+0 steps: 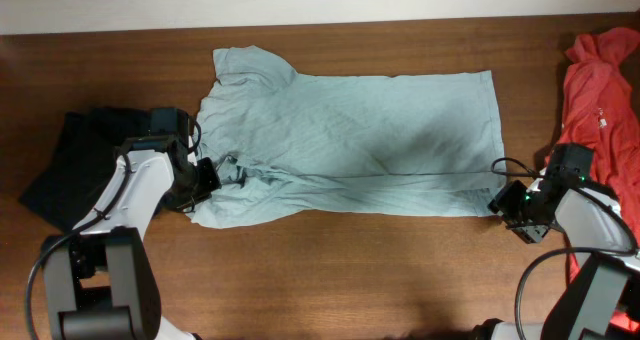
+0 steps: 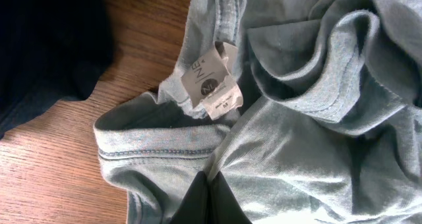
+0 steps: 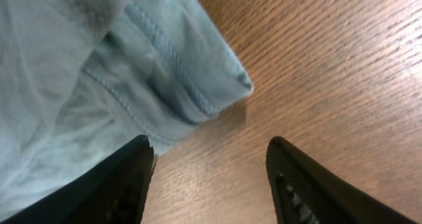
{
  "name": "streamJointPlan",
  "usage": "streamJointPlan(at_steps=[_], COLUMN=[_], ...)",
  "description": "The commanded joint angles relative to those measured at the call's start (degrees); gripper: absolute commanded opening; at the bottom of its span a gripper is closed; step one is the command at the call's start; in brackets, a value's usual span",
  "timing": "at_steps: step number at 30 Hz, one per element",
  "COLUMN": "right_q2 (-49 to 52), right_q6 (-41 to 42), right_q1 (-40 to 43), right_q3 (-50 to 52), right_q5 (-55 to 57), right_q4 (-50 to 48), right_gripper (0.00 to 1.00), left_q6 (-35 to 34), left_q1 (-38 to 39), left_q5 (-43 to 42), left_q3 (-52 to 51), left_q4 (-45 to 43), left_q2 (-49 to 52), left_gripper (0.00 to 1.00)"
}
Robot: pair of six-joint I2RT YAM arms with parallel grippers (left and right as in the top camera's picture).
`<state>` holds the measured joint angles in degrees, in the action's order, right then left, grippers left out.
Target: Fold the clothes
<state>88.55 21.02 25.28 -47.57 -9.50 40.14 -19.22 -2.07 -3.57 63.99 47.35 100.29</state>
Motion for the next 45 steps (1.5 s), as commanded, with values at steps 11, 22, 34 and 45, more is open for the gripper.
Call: streamJointPlan(at_steps=[11,22,34,45], right_q2=[5.31,-2.91,1.44,7.72], right_q6=[-1.03,-10.32,-6.80,-2.62], right_q1=[-0.52,-0.66,-10.19,-11.17], right_q3=[-0.63,-0.66,-0.63,-0.63], right_q5=[-6.78,-11.78,-7.52,2.51], right_q4=[-0.76,4.04,-4.44,-5.40], right_gripper=[0.49,0.39,0.30,0.09], left_q6=[0.90,0.90,0.90,0.90], left_q1=[-0.35,-0.35,-0.24,-0.24], left_q5=[0.85,0.87,1.07,1.51], left_q3=[0.59,0.59,0.59,0.59], left_q4=[-0.09,-0.13,-0.17,-0.33], left_q2=[-0.33,-0.33,-0.33,-0.33], left_gripper=[0.04,0.04,0.04,0.04])
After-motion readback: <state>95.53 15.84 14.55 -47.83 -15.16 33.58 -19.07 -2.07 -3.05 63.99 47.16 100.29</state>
